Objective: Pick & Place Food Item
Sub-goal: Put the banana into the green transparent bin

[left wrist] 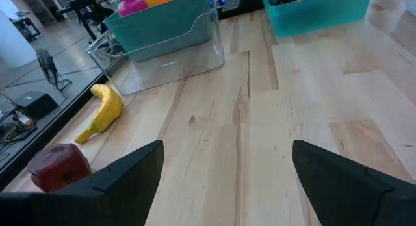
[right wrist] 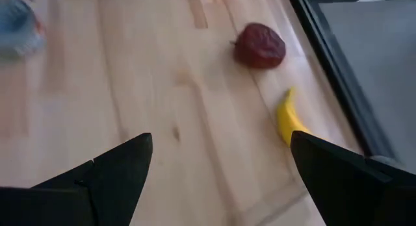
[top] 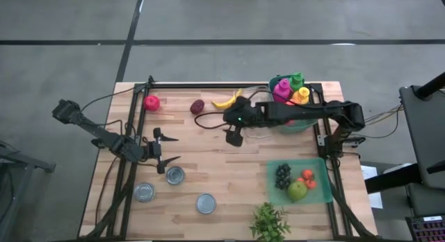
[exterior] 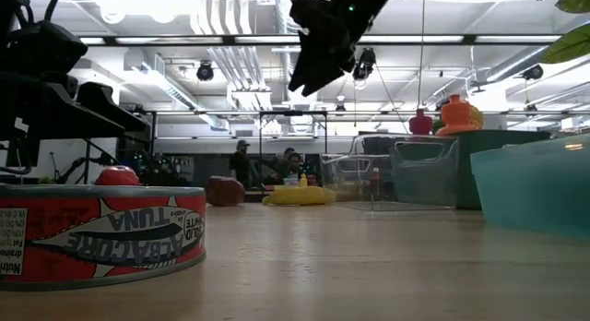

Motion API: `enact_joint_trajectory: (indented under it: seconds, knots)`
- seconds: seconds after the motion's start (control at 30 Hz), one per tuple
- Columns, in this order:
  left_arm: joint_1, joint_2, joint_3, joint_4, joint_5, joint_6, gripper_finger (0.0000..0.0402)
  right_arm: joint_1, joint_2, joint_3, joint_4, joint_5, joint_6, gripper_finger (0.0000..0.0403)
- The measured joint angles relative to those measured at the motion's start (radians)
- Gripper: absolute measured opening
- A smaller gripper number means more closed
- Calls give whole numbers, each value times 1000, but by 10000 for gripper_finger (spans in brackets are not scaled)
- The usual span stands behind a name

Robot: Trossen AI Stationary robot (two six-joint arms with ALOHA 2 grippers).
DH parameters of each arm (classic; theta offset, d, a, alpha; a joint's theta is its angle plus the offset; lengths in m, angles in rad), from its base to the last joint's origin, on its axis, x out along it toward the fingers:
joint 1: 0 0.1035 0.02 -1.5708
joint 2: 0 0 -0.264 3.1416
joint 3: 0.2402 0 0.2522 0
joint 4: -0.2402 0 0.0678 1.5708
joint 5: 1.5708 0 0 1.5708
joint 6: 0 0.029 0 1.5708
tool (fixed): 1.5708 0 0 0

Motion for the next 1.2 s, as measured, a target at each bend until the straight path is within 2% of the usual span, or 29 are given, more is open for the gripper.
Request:
enact_joint_trajectory:
  seconds: [0.1,0.37,0.57,0.7,0.87,0.97,1.2]
  knots:
    - [0,0,0,0,0,0,343,1,2,23,-49,18,-68,364]
    - [0,0,0,0,0,0,343,-39,13,42,-14,17,-175,364]
    - [0,0,0,0,0,0,343,-101,73,52,-17,-64,-185,364]
    - [0,0,0,0,0,0,343,-146,123,89,-22,-65,-218,364]
    - [0,0,0,0,0,0,343,-207,183,171,-28,-84,-283,364]
    - [0,0,0,0,0,0,343,-240,237,245,-84,-117,-301,364]
    - [0,0,0,0,0,0,343,-282,412,464,-231,-119,-323,364]
